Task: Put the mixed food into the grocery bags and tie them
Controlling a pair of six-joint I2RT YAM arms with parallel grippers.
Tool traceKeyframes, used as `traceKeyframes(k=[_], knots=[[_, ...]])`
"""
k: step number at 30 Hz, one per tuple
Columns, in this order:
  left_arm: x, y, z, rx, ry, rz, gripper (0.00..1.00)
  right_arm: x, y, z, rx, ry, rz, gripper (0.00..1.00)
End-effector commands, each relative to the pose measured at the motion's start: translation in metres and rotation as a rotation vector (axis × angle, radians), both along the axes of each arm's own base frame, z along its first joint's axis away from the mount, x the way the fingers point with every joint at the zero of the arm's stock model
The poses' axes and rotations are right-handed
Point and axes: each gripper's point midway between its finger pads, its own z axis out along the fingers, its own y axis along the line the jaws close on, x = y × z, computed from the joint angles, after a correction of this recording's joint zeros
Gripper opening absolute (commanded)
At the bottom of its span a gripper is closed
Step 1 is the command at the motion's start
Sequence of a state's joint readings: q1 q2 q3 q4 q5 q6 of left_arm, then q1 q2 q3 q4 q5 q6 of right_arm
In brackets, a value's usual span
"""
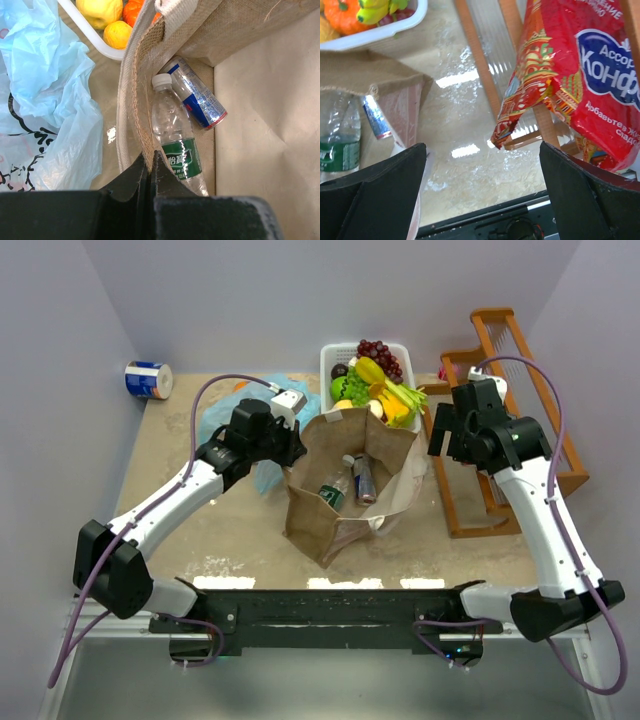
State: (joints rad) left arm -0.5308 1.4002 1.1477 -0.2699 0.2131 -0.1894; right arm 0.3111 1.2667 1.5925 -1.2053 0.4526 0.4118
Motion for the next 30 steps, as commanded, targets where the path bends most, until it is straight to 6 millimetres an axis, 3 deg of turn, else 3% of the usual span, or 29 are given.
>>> traceKeyframes(k=[1, 8, 10, 15, 25, 28, 30], knots=[[0.008, -0.002, 0.035, -0.051, -0.118, -0.005, 0.0, 0.001, -0.017, 0.013, -0.014, -0.088, -0.106, 0.99], [0.008, -0.002, 0.035, -0.053, -0.116, -0.005, 0.0, 0.014, 0.0, -0.014, 0.161, -0.183, -0.184, 0.96], [0.008, -0.002, 0.035, -0.053, -0.118, -0.006, 0.0, 0.021, -0.002, -0.011, 0.183, -0.237, -0.231, 0.96], [0.007, -0.003, 0.035, -0.054, -0.116, -0.008, 0.0, 0.035, -0.018, -0.009, 0.177, -0.346, -0.345, 0.94], [0.007, -0.003, 0.035, -0.056, -0.116, -0.011, 0.0, 0.037, -0.058, -0.028, 0.098, -0.391, -0.504, 0.89], [0.007, -0.003, 0.034, -0.056, -0.115, -0.011, 0.0, 0.037, -0.062, -0.037, 0.09, -0.395, -0.516, 0.8], [0.007, -0.002, 0.035, -0.053, -0.116, -0.009, 0.0, 0.036, -0.063, -0.041, 0.089, -0.394, -0.514, 0.66]])
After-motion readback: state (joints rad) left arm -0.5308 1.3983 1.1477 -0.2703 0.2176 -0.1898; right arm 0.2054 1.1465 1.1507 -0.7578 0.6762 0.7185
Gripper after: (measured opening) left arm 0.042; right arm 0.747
